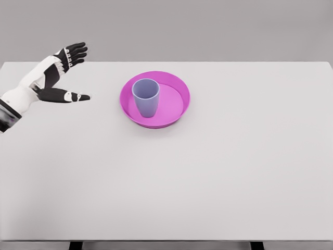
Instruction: Flip the cup with left arm and place it on the plate
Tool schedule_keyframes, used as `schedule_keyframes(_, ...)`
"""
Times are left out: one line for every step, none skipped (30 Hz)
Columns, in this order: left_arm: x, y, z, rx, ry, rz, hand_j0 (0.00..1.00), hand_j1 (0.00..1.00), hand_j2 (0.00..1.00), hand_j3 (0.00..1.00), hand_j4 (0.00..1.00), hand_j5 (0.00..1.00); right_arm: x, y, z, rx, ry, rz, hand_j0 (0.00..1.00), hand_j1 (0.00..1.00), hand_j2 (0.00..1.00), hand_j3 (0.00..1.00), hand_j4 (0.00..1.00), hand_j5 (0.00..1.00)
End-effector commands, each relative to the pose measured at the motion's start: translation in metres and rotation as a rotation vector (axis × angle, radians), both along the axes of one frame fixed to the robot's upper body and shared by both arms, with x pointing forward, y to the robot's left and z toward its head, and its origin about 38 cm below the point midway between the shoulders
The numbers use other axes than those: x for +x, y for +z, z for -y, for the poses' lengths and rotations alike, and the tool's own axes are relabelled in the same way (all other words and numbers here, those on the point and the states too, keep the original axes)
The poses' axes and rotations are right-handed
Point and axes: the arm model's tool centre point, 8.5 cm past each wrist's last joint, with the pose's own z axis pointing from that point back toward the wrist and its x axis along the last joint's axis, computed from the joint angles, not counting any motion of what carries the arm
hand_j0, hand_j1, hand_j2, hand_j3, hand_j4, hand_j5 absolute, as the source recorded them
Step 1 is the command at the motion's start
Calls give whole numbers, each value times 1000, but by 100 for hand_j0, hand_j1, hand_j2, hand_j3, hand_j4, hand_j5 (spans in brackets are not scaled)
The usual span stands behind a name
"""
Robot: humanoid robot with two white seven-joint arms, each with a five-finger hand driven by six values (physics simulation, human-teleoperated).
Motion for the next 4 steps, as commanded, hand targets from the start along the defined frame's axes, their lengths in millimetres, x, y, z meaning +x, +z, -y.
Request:
schedule_keyframes(-8,29,-17,61,3,53,100,100,100,100,100,100,0,0,0,0,0,-1,100,100,100,100,100,100)
schedule_keyframes(-14,31,-27,70,17,60,100,100,100,100,100,100,0,0,0,0,0,-1,100,100,100,100,100,100)
schedule_keyframes(-19,32,-32,69,27,65,100,100,100,100,100,100,1,0,0,0,0,1,100,100,100,100,100,100)
schedule_keyframes(-22,34,-40,81,40,66,100,100,100,100,100,100,0,0,0,0,0,1,100,100,100,100,100,100)
